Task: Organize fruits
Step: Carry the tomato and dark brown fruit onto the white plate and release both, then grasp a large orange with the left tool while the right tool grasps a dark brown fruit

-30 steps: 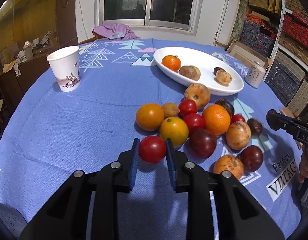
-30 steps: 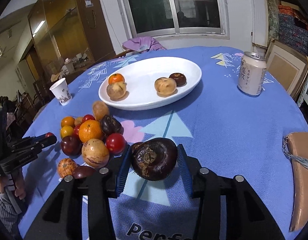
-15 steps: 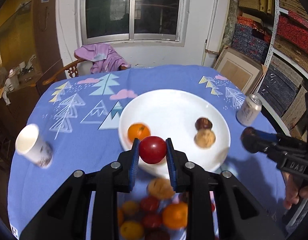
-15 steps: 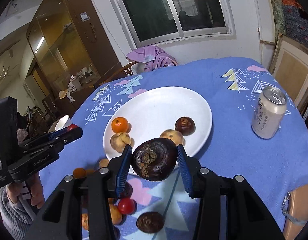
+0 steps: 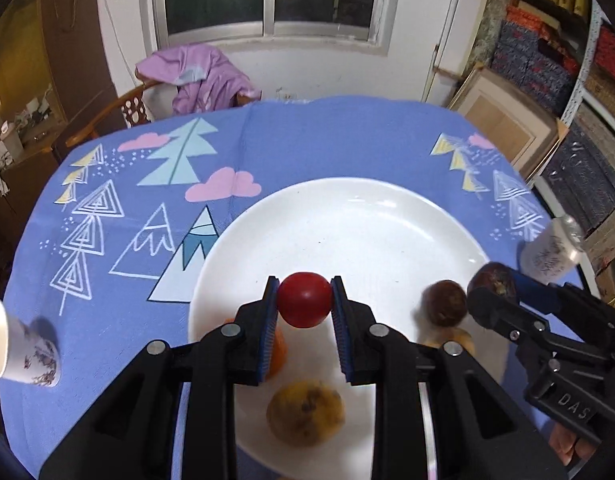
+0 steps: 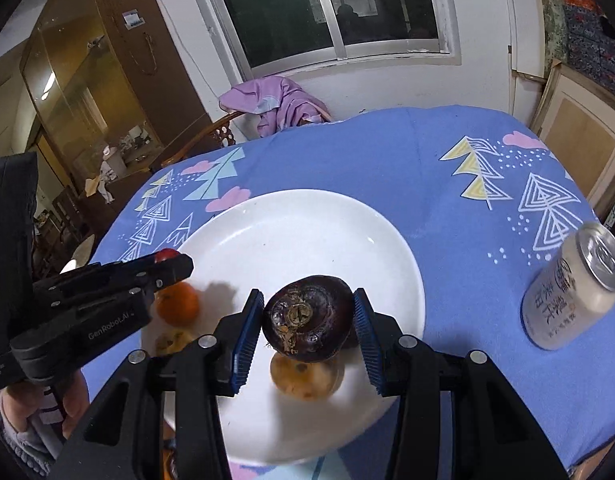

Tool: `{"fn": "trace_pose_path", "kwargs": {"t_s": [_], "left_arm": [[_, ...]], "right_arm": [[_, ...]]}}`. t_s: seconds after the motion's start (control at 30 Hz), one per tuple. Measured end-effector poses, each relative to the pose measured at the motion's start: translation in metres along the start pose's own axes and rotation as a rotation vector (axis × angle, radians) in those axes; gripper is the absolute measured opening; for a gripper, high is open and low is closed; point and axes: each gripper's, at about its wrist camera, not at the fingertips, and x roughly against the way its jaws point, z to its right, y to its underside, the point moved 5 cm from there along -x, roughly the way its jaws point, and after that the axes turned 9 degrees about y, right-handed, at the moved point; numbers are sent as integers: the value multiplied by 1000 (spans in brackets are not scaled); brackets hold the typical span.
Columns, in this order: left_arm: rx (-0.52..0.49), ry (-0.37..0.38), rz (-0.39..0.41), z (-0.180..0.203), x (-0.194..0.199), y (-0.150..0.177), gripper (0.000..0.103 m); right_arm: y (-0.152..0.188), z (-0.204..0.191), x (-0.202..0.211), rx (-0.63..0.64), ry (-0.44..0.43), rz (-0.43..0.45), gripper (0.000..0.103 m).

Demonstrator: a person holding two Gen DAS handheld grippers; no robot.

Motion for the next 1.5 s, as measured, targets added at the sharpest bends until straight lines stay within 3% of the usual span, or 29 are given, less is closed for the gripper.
{"fn": "trace_pose_path", "kwargs": {"t_s": [0.2, 0.27, 0.37, 0.5, 0.57, 0.77, 1.0, 1.13, 1.2, 1.27, 1.5], "left_arm": [[42, -26, -97, -18, -45, -8, 29], [50, -21, -107, -22, -51, -8, 47], [43, -33, -78, -23, -45, -8, 65], [63, -23, -12, -25, -13, -8, 71], [74, -32, 37, -27, 16, -3, 81], [59, -54, 142, -31, 98, 50, 92], [104, -82, 229, -56, 153, 166, 96], [178, -78, 214, -80, 146, 221, 96], [182, -121, 176, -92, 137, 225, 96], [199, -127, 188, -98, 135, 222, 96], [235, -63, 166, -101, 118, 207, 96]], "right_arm": [[-6, -1, -50, 13, 58, -61, 47], [-6, 0, -60, 4, 63, -81, 48], [-4, 2, -63, -25, 30, -100, 55], [-2, 7, -30, -38, 28, -38, 55], [3, 10, -6, -43, 15, -9, 56], [53, 8, 86, -14, -48, 98, 73], [149, 13, 141, -31, -77, 182, 83], [180, 16, 133, 0, -30, 132, 83], [180, 15, 128, 8, -39, 113, 84], [182, 14, 127, 16, -31, 110, 86], [188, 10, 121, 35, -16, 80, 89]]}}
